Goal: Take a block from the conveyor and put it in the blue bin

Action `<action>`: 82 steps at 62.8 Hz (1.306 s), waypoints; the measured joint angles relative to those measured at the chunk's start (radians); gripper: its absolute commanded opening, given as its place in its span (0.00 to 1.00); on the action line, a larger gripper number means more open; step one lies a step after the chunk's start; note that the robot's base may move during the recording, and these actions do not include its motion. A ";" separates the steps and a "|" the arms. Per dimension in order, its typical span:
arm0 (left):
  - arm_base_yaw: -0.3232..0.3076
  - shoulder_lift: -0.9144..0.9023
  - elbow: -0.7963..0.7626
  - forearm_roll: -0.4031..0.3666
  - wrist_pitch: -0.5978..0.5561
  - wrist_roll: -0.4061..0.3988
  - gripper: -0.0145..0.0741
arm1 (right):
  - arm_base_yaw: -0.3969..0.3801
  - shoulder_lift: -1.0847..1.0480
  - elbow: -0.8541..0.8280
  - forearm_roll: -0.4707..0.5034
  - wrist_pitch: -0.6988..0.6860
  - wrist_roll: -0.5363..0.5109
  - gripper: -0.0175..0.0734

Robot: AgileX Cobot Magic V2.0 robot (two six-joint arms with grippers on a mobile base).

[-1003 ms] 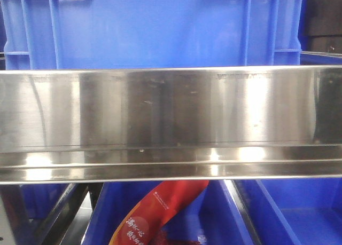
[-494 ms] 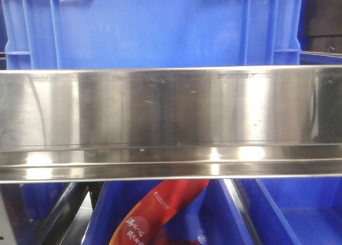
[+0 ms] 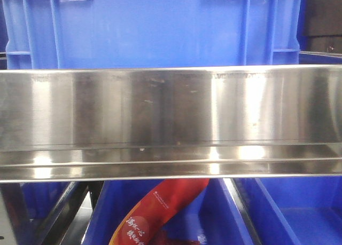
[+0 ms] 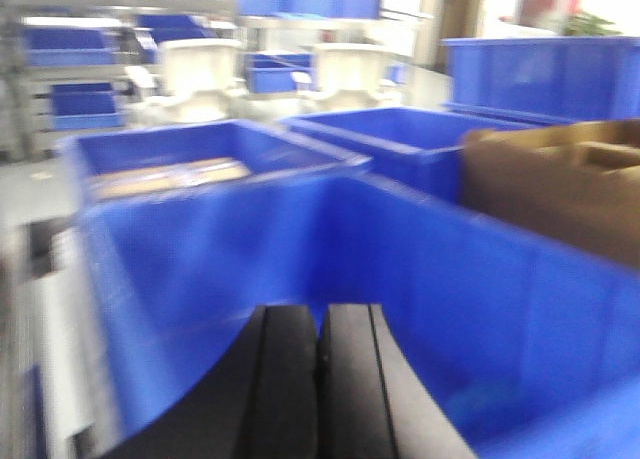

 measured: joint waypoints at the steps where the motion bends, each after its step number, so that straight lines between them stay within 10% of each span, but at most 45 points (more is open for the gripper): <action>1: 0.006 -0.018 0.029 0.000 0.000 -0.003 0.04 | -0.003 -0.015 0.019 0.000 -0.004 0.000 0.01; 27: 0.107 -0.443 0.417 0.002 -0.006 -0.013 0.04 | -0.016 -0.374 0.373 0.000 -0.013 0.000 0.01; 82: 0.108 -0.588 0.439 0.002 -0.004 -0.013 0.04 | -0.111 -0.503 0.506 0.000 -0.118 0.000 0.01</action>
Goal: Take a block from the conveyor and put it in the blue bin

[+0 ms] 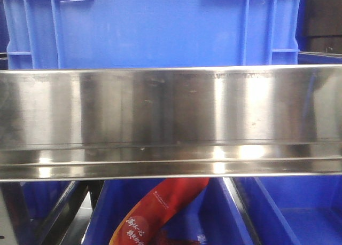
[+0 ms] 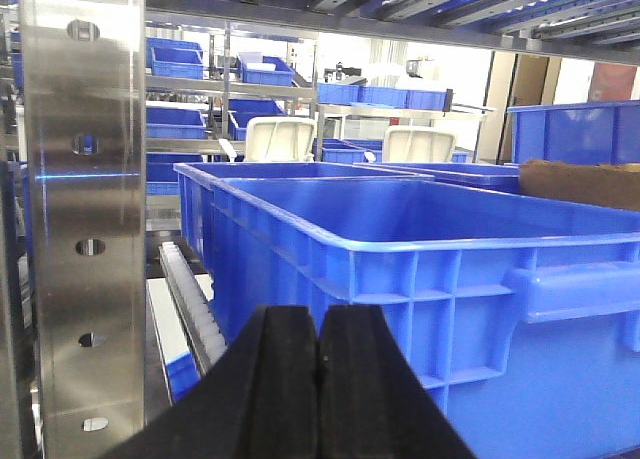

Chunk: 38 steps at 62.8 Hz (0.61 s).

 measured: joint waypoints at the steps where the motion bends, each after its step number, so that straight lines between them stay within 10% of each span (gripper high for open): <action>1: 0.000 0.000 0.000 0.000 0.000 0.000 0.04 | -0.016 -0.009 0.017 0.000 -0.002 0.000 0.01; 38: 0.000 0.000 0.002 0.000 -0.002 0.000 0.04 | -0.144 -0.313 0.237 -0.074 0.097 0.000 0.01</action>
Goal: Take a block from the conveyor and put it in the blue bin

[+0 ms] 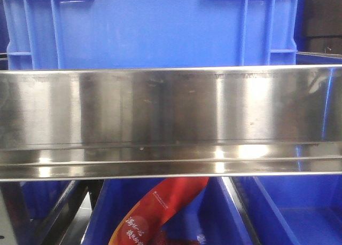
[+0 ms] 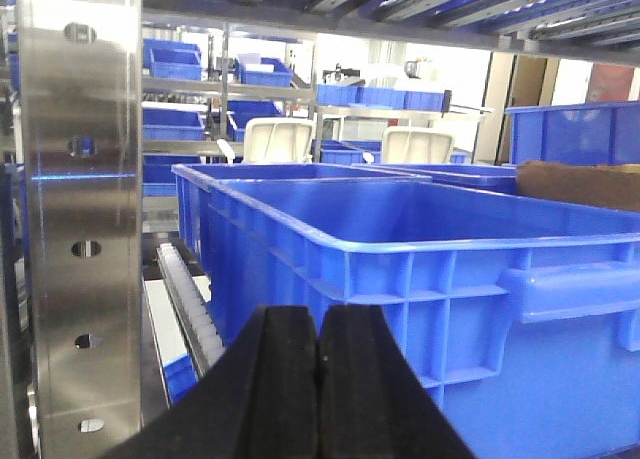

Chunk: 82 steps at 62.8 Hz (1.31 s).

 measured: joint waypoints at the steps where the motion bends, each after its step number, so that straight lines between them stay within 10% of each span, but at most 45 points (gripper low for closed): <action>1: 0.000 0.000 0.000 0.000 0.000 0.000 0.04 | 0.000 0.000 0.000 0.000 0.003 0.000 0.01; 82: 0.023 -0.007 0.033 0.078 -0.027 -0.007 0.04 | 0.000 -0.004 0.002 -0.013 0.013 0.000 0.01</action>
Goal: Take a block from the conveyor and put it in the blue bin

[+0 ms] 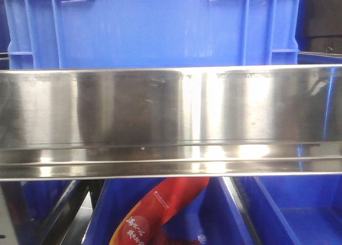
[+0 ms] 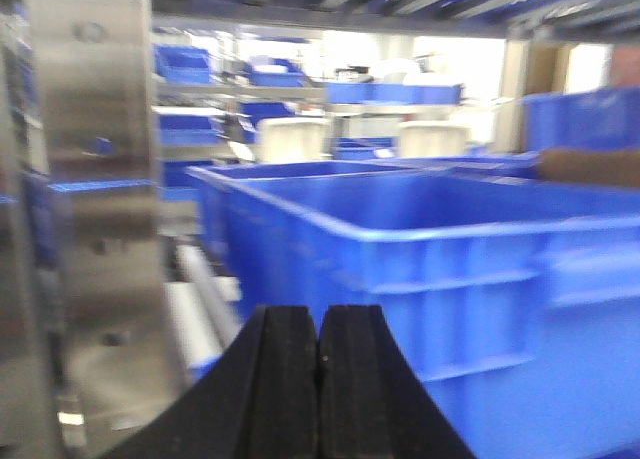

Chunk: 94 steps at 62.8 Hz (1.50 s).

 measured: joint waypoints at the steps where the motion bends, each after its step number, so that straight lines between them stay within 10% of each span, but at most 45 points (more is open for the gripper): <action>1: 0.007 -0.003 0.006 0.007 -0.003 -0.006 0.04 | 0.000 0.000 0.000 0.000 0.000 0.000 0.01; 23: 0.224 -0.175 0.307 0.216 -0.129 -0.204 0.04 | 0.000 0.000 0.000 0.000 0.000 0.000 0.01; 94: 0.240 -0.234 0.392 0.193 -0.092 -0.221 0.04 | 0.000 0.000 0.000 0.000 0.000 0.000 0.01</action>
